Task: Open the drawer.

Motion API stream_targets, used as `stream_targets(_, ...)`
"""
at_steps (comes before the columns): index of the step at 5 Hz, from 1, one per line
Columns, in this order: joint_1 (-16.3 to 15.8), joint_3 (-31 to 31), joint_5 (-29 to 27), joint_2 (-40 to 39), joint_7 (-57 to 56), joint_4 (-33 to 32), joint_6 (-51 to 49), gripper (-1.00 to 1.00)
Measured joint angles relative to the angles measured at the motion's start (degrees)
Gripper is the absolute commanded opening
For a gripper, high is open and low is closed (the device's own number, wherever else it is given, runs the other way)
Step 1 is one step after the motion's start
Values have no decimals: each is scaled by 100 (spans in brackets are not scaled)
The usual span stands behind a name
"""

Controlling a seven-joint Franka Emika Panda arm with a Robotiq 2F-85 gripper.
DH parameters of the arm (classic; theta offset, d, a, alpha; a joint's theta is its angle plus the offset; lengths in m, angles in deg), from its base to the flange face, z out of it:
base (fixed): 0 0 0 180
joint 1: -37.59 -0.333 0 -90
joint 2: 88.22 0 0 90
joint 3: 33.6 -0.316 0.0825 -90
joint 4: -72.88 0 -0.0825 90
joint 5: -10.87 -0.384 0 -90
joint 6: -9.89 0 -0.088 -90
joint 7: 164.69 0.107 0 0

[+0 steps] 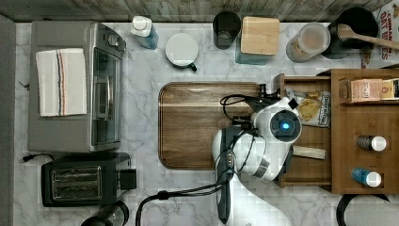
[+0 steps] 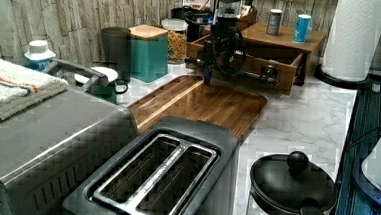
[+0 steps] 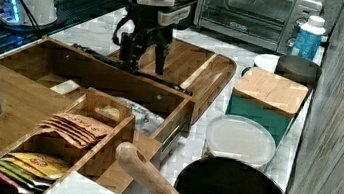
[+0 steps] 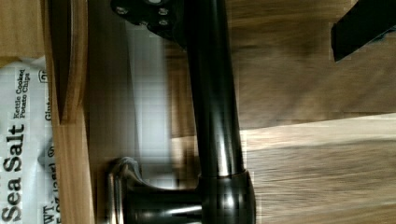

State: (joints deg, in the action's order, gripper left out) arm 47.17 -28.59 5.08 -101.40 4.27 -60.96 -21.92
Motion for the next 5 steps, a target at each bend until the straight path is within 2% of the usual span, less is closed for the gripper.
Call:
stream_targets(1,-256,-33,-8,16,232,-34,-11,100)
stream_targets(2,-361,-108,51,69,358,-145,-39,100)
stream_targets(3,-369,-113,273,111,699,-201,73,100)
stream_targets(5,-367,-105,270,137,814,-213,78,100)
